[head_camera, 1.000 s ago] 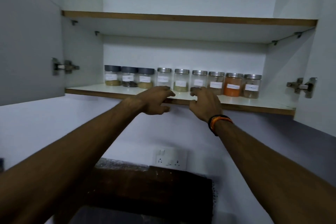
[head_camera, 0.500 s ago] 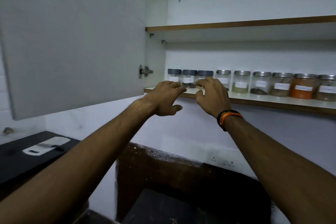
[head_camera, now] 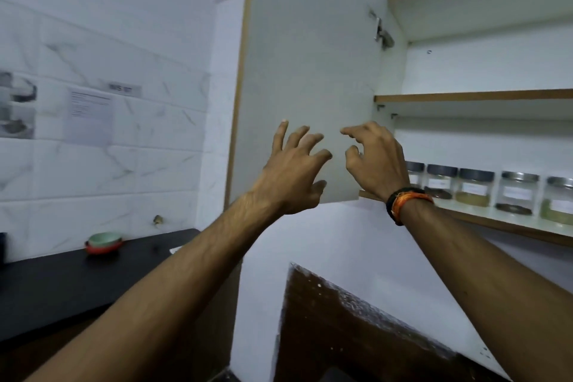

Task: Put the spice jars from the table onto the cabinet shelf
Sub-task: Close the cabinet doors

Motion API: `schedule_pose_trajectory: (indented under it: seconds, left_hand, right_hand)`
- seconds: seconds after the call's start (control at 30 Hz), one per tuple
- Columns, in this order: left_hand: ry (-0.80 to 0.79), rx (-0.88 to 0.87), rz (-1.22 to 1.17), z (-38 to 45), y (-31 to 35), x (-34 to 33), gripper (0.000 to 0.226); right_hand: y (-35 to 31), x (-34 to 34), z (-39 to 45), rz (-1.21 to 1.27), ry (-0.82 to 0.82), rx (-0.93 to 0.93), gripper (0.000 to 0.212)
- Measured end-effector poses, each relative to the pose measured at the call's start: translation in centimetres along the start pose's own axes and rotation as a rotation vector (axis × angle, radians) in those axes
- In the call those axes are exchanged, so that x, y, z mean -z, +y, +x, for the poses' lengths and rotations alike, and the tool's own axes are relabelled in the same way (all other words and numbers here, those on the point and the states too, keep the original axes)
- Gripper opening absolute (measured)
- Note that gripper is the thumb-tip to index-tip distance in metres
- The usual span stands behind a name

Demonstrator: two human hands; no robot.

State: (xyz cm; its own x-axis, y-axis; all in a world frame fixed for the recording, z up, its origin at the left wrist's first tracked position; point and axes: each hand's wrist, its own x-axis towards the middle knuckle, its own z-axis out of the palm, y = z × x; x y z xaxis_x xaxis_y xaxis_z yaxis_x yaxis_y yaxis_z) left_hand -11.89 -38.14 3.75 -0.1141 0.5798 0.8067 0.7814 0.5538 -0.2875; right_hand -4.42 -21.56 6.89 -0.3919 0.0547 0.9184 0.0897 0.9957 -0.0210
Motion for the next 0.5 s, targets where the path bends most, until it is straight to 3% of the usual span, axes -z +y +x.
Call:
schedule_pose_trajectory:
  seconds: [0.13, 0.23, 0.37, 0.5]
  left_hand:
    - [0.322, 0.244, -0.218, -2.6, -3.1, 1.0, 0.045]
    - [0.453, 0.434, -0.468, -4.1, -5.4, 0.6, 0.060]
    - [0.314, 0.674, -0.911, -4.5, -7.9, -0.4, 0.082]
    - [0.071, 0.754, -1.233, -4.7, -9.1, -1.7, 0.056]
  right_hand:
    - [-4.3, -1.3, 2.7, 0.048, 0.022, 0.082, 0.047]
    - [-6.9, -2.1, 4.4, 0.065, 0.066, 0.131, 0.054]
    - [-9.7, -3.6, 5.7, 0.068, 0.096, 0.211, 0.055]
    - [-11.8, -5.2, 6.3, 0.065, 0.086, 0.234, 0.056]
